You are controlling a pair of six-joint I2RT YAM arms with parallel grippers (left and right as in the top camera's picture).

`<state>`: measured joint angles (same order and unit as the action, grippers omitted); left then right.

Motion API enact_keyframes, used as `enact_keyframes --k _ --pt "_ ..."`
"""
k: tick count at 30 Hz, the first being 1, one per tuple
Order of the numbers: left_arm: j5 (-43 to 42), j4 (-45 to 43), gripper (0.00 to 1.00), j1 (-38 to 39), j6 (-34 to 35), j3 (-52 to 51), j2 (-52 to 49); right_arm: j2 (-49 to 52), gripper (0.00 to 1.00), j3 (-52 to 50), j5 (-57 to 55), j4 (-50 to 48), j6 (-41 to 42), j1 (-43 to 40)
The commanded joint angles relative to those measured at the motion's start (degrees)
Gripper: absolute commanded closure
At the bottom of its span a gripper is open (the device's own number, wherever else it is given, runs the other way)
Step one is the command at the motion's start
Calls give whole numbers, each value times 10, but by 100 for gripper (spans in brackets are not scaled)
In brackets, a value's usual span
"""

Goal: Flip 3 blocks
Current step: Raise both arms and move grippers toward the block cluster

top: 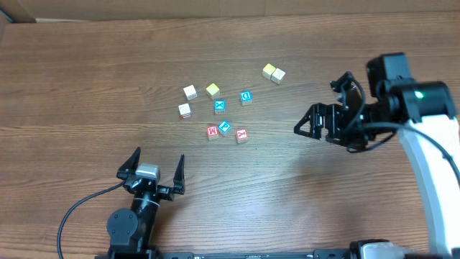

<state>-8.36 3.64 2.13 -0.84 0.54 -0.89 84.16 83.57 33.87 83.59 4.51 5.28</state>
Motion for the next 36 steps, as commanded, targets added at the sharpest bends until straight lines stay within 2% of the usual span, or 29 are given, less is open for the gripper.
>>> enact_keyframes --k 1,4,5,8,13,16,20,26,36 --pt "-1 0 0 -3 -3 -3 6 19 0 14 3 1 -1 -2" --pt "-13 0 0 -3 3 -3 6 33 0 14 3 10 -5 -2" --pt "-22 0 0 -2 27 -2 6 34 0 14 3 12 -16 -2" --pt "-58 -5 0 -2 161 -2 6 32 0 14 3 17 -56 2" --pt "-166 4 0 -2 242 5 -10 32 0 14 3 25 -80 2" --pt "-181 67 0 -2 239 41 -33 32 0 14 3 24 -80 2" --pt "-152 137 0 -2 187 128 -96 32 0 14 3 18 -80 2" --pt "-124 209 0 -2 171 308 -287 32 0 14 3 2 -80 2" --pt "-112 544 0 -2 148 663 -658 32 0 14 1 -15 -80 2"
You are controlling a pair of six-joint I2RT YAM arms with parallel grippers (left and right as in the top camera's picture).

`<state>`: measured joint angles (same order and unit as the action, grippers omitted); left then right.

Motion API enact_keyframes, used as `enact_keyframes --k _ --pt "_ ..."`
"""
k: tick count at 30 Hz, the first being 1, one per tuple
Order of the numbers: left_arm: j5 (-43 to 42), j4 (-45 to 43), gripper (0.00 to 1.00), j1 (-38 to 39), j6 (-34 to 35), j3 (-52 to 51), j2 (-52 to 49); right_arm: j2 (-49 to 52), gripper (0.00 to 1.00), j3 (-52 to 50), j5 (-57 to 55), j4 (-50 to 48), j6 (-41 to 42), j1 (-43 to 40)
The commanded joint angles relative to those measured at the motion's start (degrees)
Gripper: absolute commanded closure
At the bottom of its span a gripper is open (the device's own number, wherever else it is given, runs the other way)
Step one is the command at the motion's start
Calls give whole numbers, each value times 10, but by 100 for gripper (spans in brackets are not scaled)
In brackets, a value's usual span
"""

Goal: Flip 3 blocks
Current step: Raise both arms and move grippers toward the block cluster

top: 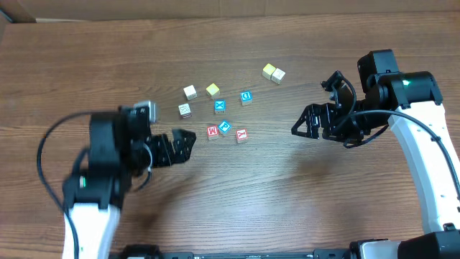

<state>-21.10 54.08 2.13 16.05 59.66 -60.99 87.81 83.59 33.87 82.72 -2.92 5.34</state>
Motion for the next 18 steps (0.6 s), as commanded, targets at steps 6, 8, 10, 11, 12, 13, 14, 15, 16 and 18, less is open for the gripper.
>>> enact_keyframes --k 6,8,10,11,12,13,14,15,16,18 --pt "23 97 0 -2 -21 135 -124 -4 0 13 -30 -26 -5 2" --pt "31 97 0 -2 -26 135 -124 -4 0 13 -30 -29 -5 2" --pt "46 97 0 -2 -26 135 -124 -4 0 13 -30 -32 -5 2" --pt "46 98 0 -2 -22 135 -126 -4 0 13 -29 -32 -5 2" --pt "46 100 0 -2 -22 135 -127 -4 0 13 -29 -35 -5 2" --pt "46 102 0 -2 -22 135 -128 -4 0 13 -29 -40 -5 2" --pt "46 104 0 -2 -23 135 -129 -4 0 13 -29 -43 -5 2" --pt "46 105 0 -2 -23 135 -129 -4 0 13 -29 -46 -3 2" --pt "46 104 0 -2 -23 135 -129 -4 0 13 -27 -48 -3 2" --pt "46 107 0 -2 -23 135 -129 -4 0 13 -27 -52 -3 2"
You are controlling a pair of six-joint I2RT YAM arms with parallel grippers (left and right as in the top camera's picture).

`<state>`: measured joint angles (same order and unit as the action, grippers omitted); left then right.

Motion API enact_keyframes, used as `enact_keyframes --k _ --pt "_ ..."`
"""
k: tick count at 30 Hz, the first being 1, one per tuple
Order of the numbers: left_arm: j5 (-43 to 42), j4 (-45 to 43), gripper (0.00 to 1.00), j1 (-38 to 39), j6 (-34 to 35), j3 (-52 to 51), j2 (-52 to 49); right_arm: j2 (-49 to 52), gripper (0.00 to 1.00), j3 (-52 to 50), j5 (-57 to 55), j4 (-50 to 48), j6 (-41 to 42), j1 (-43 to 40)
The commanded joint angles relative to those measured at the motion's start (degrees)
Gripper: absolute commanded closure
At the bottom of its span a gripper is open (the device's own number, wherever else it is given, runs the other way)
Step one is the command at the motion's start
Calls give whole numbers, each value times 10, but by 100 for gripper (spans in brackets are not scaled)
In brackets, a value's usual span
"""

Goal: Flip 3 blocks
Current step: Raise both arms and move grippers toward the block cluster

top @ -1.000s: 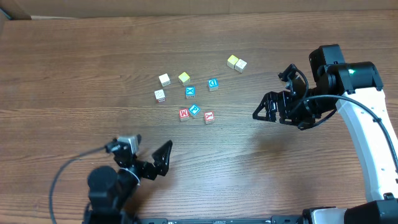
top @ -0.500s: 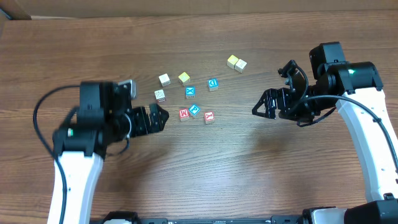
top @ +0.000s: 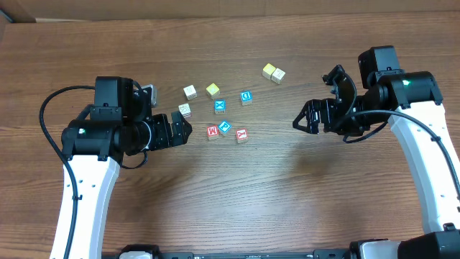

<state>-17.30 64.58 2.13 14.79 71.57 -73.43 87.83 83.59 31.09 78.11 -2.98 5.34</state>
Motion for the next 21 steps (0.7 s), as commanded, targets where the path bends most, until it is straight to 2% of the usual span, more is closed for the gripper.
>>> enact_keyframes --k 1,7,10,15,21 --pt "8 7 0 -2 -11 16 -5 -4 0 13 2 -8 -2 2" --pt "8 13 0 -2 -10 16 -5 -3 0 12 7 -23 -3 30" --pt "8 13 0 -2 -10 16 -5 -3 0 9 -5 -38 2 74" --pt "8 27 0 -2 -11 16 -5 0 0 -12 -74 -108 68 153" --pt "9 44 0 -2 -11 16 -5 5 0 -23 -74 -152 77 209"
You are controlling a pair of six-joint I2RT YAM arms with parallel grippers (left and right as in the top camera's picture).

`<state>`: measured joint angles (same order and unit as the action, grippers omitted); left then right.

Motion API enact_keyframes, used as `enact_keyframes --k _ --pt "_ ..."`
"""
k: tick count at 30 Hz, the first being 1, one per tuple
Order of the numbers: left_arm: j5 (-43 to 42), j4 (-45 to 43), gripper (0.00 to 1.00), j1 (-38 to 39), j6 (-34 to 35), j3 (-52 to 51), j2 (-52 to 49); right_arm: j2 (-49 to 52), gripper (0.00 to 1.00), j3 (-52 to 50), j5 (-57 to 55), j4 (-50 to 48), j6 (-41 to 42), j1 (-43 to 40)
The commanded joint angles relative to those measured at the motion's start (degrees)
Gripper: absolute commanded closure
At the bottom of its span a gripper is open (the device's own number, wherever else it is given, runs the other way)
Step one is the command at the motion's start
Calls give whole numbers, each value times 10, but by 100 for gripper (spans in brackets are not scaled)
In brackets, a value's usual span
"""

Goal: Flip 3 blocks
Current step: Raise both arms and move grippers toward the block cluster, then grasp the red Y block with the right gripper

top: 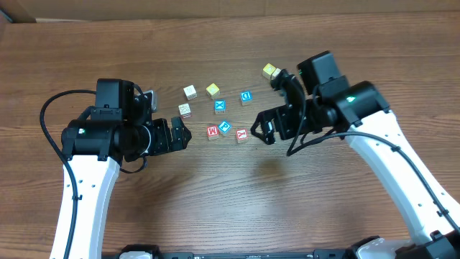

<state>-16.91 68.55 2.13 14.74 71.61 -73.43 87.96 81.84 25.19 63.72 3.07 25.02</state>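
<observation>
Several small lettered blocks lie loose at the table's middle. Among them are a red block, a second red block, a blue block, a white block and a yellow block. My right gripper is open just right of the first red block, with nothing between its fingers. My left gripper is open just left of the second red block and below the white block, holding nothing.
More blocks lie at the back of the cluster: a white one, a yellow one and two blue ones. The right arm partly covers a block beside the yellow one. The wooden table runs forward.
My right gripper has moved left from well right of the cluster to just beside the rightmost red block, still open. The left gripper has barely shifted. No block has moved.
At first the left arm was folded at the front edge with its gripper open, and the right gripper hung open far to the right. Then the left gripper stood left of the blocks, then closer. Now both grippers flank the cluster, and the blocks lie as before.
</observation>
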Motion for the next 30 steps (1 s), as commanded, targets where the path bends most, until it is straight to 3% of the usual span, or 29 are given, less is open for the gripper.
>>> enact_keyframes --k 1,10,14,21,25,30 --pt "6 7 0 -2 -10 15 -5 4 0 -5 -16 -15 16 16" --pt "8 12 1 2 -14 10 -5 37 0 -6 -20 -47 15 20" --pt "8 9 19 21 -48 -10 -5 66 5 -6 -24 -63 15 27" --pt "8 -58 27 67 -57 -96 -5 136 5 -7 -30 -88 18 65" --pt "8 -100 26 70 -48 -135 -5 159 8 -8 -129 -109 98 92" --pt "8 -116 25 70 -43 -145 -5 175 25 -8 -231 -125 228 100"
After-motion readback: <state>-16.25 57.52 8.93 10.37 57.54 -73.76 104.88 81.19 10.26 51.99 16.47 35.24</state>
